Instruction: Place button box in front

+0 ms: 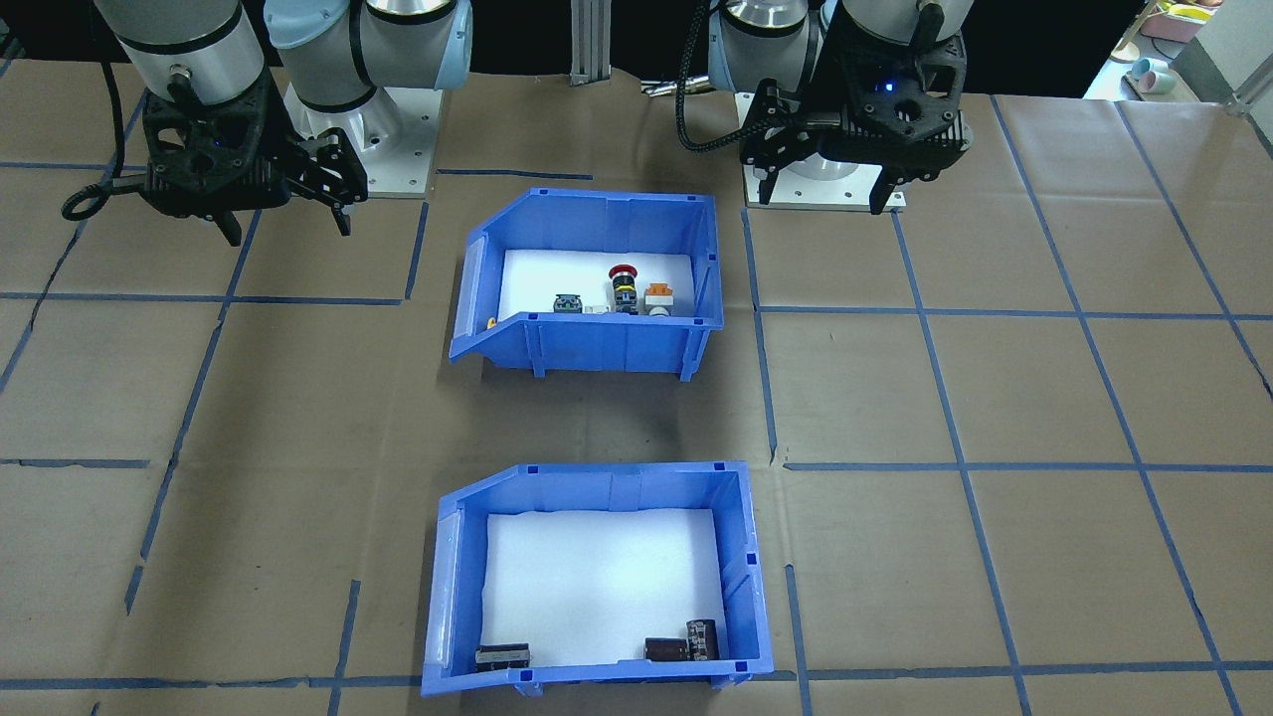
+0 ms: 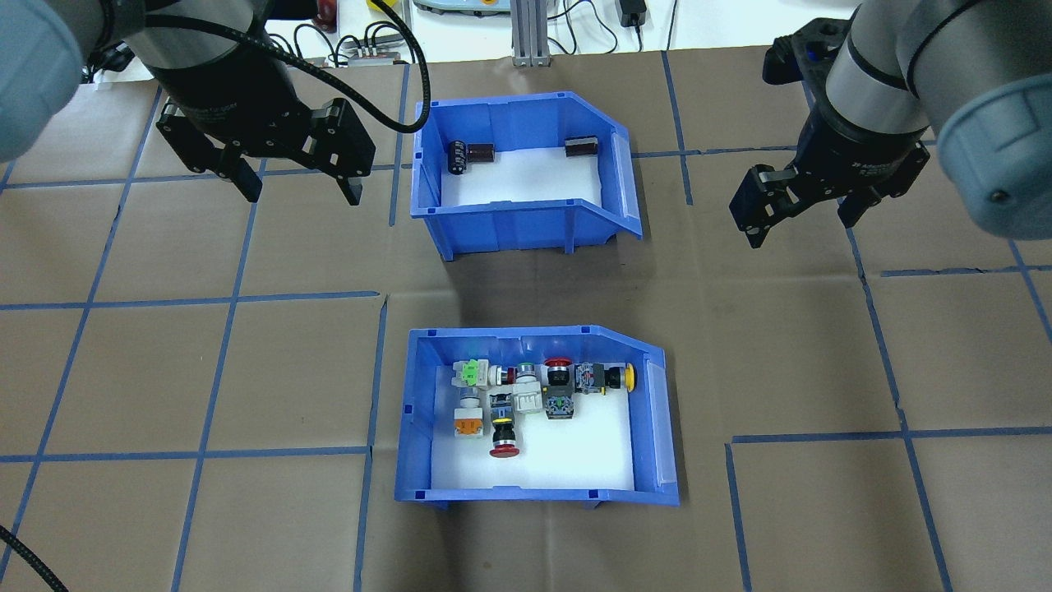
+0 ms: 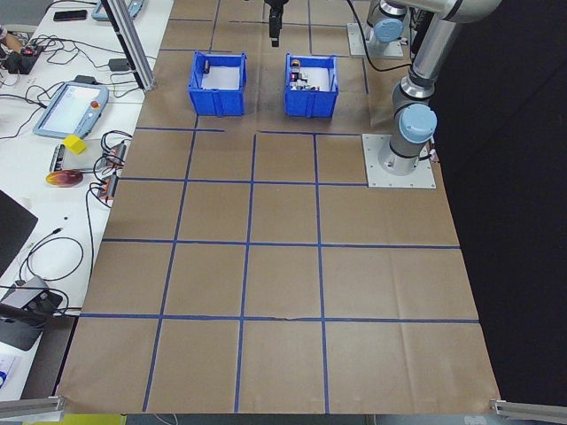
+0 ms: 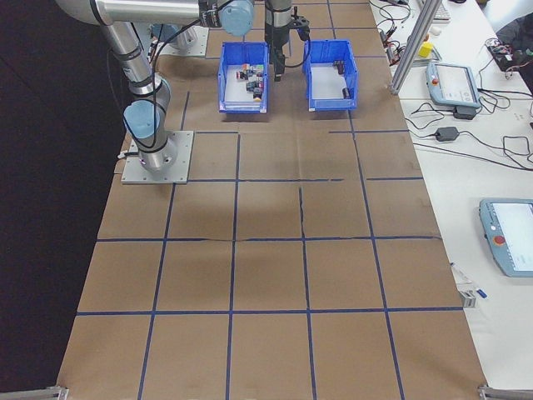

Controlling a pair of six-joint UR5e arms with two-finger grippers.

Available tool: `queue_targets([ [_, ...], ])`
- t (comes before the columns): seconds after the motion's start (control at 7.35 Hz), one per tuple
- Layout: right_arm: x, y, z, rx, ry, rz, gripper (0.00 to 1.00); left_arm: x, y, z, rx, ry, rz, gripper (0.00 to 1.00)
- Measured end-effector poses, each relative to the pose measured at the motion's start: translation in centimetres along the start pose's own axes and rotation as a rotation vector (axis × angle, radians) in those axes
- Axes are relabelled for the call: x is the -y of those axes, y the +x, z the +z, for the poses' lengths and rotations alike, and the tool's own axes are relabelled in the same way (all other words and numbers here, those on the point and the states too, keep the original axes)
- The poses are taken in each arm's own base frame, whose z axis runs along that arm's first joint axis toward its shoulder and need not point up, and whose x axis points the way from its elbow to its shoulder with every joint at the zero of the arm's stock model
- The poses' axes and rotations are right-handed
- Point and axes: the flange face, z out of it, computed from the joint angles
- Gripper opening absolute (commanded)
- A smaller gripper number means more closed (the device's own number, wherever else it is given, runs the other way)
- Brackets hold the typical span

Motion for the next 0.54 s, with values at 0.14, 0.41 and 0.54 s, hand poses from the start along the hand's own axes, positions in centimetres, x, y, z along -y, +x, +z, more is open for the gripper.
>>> queue_targets([
  [0.14,-0.03,-0.15,-0.04,0.0,-0.002,-0.071,1.0,-0.01,0.03,-0.13,0.0,0.002,-0.02,0.99],
  [0.41,0.25,-0.94,0.26,0.004,-0.008,-0.285,1.0,-0.02,-0.01,-0.1,0.005,0.001,-0.029,0.99],
  [0.54,0.86,-1.11,0.92,0.009,-0.019,-0.386,1.0,0.03,-0.27,0.03,0.007,0.0,-0.041,0.99],
])
